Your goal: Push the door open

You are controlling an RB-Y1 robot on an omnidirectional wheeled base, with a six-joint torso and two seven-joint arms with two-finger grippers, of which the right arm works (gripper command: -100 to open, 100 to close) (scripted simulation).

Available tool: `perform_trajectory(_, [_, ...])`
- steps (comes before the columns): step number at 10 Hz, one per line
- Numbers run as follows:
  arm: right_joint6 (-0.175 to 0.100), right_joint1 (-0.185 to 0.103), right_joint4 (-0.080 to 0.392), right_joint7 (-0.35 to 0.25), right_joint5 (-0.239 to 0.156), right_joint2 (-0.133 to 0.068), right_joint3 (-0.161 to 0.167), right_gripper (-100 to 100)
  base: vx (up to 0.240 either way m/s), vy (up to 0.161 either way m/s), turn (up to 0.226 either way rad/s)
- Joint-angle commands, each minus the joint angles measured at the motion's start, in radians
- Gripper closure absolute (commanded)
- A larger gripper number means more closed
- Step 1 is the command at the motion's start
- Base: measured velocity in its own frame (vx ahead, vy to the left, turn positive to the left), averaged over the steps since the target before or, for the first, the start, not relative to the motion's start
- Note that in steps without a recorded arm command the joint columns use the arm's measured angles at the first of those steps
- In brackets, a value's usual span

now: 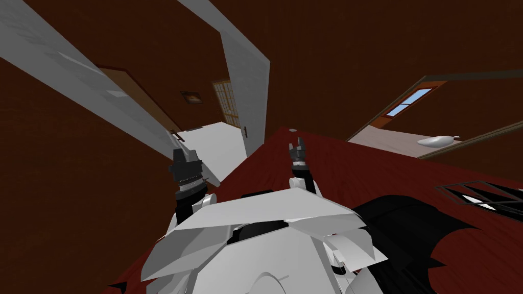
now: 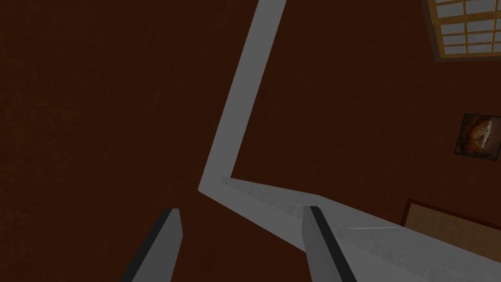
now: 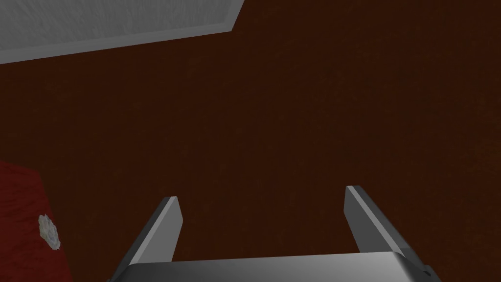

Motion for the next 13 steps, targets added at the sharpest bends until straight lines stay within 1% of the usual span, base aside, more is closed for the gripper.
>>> perform_trajectory(1, [0.027, -0.002, 0.012, 0.020, -0.034, -0.006, 0.001, -100, 0.133, 0.008, 0.035])
perform_trajectory(6, [0.078, -0.005, 0.055, 0.063, -0.125, -0.025, -0.003, -100, 0.085, 0.001, 0.037])
perform_trajectory(13, [0.167, -0.010, 0.130, 0.138, -0.283, -0.051, -0.010, -100, 0.099, 0.000, 0.044])
